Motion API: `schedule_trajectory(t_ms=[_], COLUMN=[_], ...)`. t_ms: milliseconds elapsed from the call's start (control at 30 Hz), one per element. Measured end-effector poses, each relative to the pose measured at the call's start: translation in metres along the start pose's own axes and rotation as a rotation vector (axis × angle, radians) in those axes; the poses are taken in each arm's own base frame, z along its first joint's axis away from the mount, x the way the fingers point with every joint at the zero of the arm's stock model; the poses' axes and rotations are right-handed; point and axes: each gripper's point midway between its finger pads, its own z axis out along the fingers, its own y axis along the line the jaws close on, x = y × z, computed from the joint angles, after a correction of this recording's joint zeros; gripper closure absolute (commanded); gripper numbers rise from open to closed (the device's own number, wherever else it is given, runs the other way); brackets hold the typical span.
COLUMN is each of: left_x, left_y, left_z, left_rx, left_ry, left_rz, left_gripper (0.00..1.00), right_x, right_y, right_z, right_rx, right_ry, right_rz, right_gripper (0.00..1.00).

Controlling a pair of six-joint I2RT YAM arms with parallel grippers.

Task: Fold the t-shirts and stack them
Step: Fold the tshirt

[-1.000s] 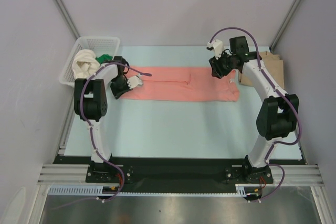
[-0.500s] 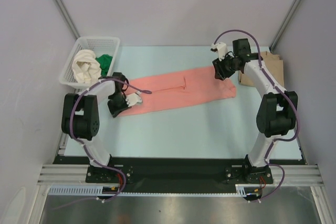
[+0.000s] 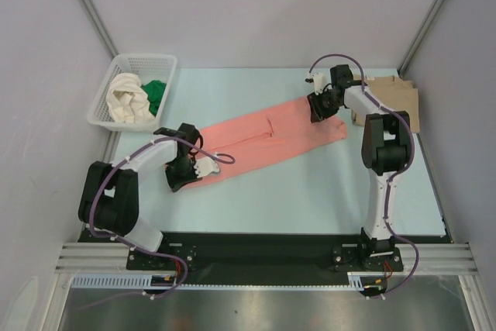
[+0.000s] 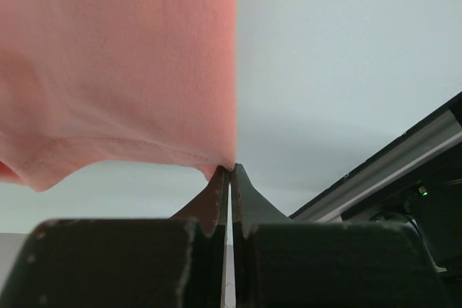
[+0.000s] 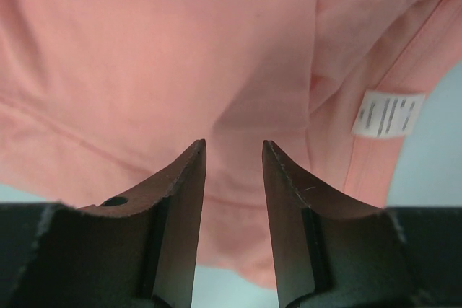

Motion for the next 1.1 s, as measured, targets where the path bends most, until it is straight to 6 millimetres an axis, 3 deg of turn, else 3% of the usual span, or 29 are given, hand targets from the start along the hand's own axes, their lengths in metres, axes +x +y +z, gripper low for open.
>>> schedule_trajectory(t_ms=[133, 367, 500, 833, 1100], left_x=[-0.002, -0.003, -0.008, -0.015, -0.017], left_y=[-0.004, -0.011, -0.01, -0.007, -0.009], left_z=[0.0, -0.003, -0.01, -0.018, -0.018], left_rx=[0.005, 0.017, 0.011, 0.006, 0.015], left_ry=[0.006, 0.018, 0.013, -0.005, -0.014], left_rz=[-0.012, -0.024, -0.03, -0.052, -0.057], left_gripper=[1.0, 1.0, 1.0, 1.0, 1.0], right_x=[-0.007, -0.028, -0.03, -0.041, -0.078], right_y=[-0.014, -0.029, -0.034, -0.041, -0.068], right_z=[0.023, 0.038, 0.051, 0.053, 0.033], right_rx=[0.01, 0.025, 0.024, 0.047, 0.141], right_ry=[0.002, -0.035, -0.037, -0.061, -0.169], right_rz=[0.017, 0.028, 0.039, 0.081, 0.075], right_gripper=[0.59, 0.59, 0.59, 0.59, 0.58])
